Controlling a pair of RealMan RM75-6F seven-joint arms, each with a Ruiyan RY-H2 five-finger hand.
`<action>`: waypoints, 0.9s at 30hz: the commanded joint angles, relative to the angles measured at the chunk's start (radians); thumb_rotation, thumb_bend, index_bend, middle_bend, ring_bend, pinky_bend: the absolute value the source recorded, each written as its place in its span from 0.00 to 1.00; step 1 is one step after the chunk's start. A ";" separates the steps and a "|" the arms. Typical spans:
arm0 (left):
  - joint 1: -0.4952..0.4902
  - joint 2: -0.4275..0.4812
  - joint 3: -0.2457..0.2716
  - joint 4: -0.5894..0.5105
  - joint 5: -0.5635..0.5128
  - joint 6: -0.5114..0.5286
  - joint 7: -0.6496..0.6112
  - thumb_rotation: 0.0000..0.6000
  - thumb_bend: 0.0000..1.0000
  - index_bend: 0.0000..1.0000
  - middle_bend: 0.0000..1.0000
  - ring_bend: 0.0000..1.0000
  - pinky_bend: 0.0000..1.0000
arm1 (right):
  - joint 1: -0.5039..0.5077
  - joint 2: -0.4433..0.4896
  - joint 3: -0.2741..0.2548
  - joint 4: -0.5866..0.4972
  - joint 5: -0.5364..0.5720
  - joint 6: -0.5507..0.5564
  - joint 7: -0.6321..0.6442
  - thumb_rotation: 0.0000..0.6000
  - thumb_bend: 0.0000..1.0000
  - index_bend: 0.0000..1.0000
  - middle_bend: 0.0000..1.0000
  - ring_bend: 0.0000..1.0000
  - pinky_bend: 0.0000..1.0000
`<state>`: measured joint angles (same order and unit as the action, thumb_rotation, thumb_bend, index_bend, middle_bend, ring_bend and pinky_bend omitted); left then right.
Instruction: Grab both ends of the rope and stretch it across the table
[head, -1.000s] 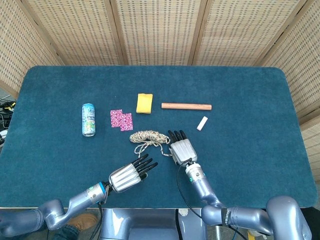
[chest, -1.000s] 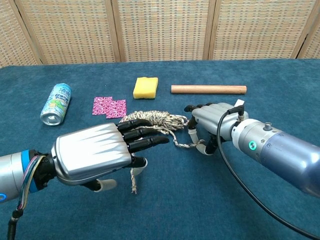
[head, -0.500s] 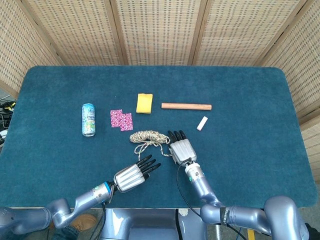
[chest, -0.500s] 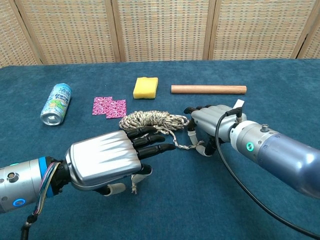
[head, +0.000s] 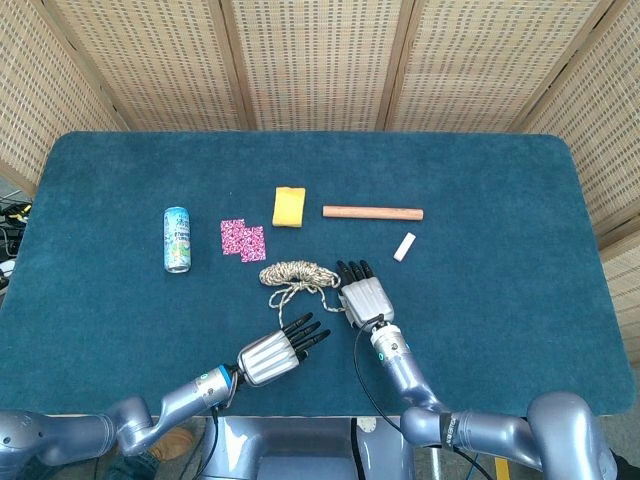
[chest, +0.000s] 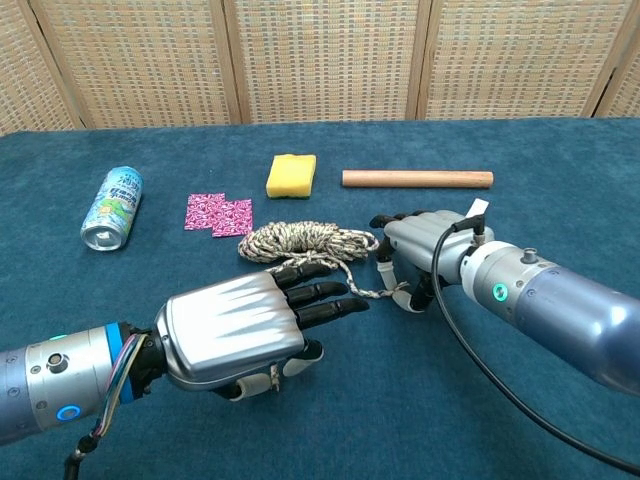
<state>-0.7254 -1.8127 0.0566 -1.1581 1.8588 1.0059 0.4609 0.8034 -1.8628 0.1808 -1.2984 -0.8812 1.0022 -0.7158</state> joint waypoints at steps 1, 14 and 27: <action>-0.003 -0.006 0.004 0.002 -0.003 -0.003 0.005 1.00 0.33 0.54 0.00 0.00 0.00 | -0.001 0.000 -0.001 0.002 -0.001 -0.001 0.001 1.00 0.46 0.64 0.00 0.00 0.00; -0.013 -0.017 0.022 0.005 -0.017 -0.001 0.020 1.00 0.37 0.54 0.00 0.00 0.00 | -0.004 0.008 0.001 0.002 -0.002 -0.004 0.011 1.00 0.46 0.64 0.00 0.00 0.00; -0.017 -0.017 0.026 0.002 -0.037 0.001 0.027 1.00 0.40 0.61 0.00 0.00 0.00 | -0.002 0.009 0.002 -0.001 -0.002 -0.003 0.008 1.00 0.47 0.64 0.00 0.00 0.00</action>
<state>-0.7421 -1.8299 0.0823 -1.1559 1.8226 1.0064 0.4883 0.8011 -1.8537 0.1832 -1.2997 -0.8828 0.9994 -0.7075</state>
